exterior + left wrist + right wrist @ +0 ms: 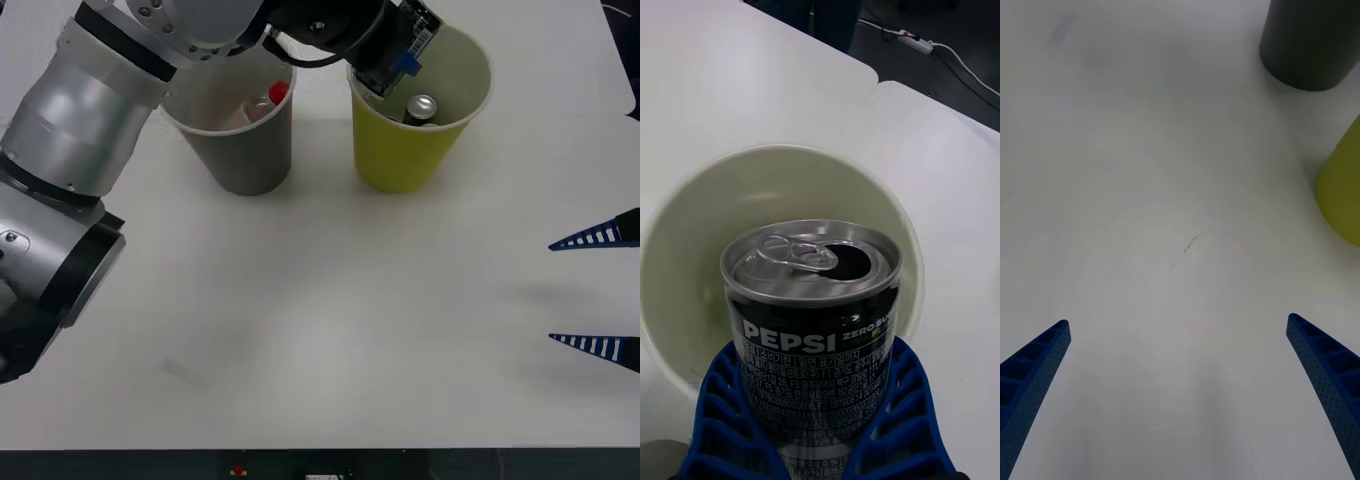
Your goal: Put the can into the green bin and the plastic bottle into the gray bin
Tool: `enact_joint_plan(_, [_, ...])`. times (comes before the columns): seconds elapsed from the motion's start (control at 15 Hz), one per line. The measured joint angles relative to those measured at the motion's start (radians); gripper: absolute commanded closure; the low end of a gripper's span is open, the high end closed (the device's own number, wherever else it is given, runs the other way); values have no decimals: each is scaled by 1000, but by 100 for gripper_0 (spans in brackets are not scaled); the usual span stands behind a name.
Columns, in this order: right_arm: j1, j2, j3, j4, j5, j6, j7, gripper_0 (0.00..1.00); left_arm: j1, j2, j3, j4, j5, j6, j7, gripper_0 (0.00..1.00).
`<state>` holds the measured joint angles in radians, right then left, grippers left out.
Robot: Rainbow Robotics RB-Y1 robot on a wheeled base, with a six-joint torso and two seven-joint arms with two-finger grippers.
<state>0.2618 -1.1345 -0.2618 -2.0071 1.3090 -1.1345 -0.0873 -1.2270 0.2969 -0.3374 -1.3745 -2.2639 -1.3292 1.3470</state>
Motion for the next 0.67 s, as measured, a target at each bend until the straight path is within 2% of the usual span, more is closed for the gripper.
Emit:
enact_joint_plan(0.13, [0,0,0,0,0,0,0,0,-22,-24,-26,53,-39,62,0,100])
enact_joint_plan(0.33, [0,0,0,0,0,0,0,0,-31,-51,-58,123,-48,166,-1,100])
enact_joint_plan(0.53, [0,0,0,0,0,0,0,0,-31,-70,-63,138,-63,196,0,100])
enact_joint_plan(0.67, [0,0,0,0,0,0,0,0,-31,-69,-63,138,-63,196,0,9])
